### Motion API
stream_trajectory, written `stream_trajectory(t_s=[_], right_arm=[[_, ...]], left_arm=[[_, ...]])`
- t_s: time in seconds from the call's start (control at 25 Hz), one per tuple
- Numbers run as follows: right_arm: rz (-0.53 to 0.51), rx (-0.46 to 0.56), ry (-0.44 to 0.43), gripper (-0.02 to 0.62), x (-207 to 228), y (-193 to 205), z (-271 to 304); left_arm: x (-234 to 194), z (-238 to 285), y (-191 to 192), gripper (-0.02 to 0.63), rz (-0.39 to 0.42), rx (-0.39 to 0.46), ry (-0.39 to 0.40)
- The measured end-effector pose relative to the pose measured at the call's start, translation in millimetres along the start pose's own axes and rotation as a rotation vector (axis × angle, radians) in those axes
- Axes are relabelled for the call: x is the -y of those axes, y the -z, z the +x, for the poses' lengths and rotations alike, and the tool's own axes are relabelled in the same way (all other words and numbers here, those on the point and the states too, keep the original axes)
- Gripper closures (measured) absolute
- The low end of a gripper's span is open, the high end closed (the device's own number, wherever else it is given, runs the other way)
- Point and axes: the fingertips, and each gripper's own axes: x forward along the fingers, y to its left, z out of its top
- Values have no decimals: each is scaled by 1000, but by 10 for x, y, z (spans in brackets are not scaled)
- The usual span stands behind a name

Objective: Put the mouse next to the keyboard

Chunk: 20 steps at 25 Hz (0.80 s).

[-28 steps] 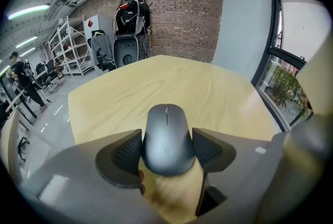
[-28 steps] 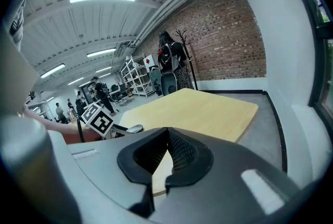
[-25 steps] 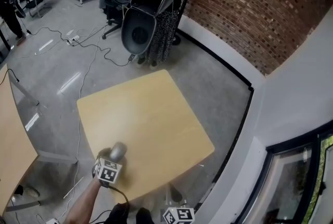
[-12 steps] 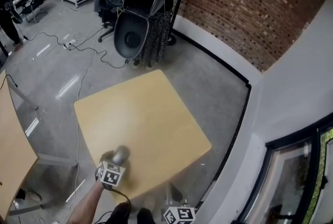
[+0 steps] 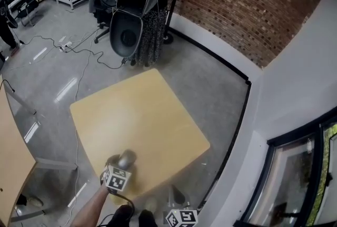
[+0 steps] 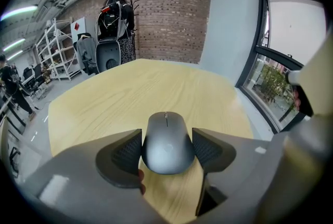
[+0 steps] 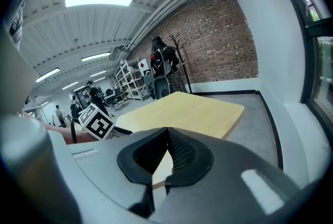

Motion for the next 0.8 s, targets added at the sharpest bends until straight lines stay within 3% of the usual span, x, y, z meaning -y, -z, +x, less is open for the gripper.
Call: stream_trajectory(t_s=[0.8], right_arm=[[30, 24, 49, 581, 401, -36, -284]], left_arm=[[757, 121, -102, 302, 82, -7, 78]])
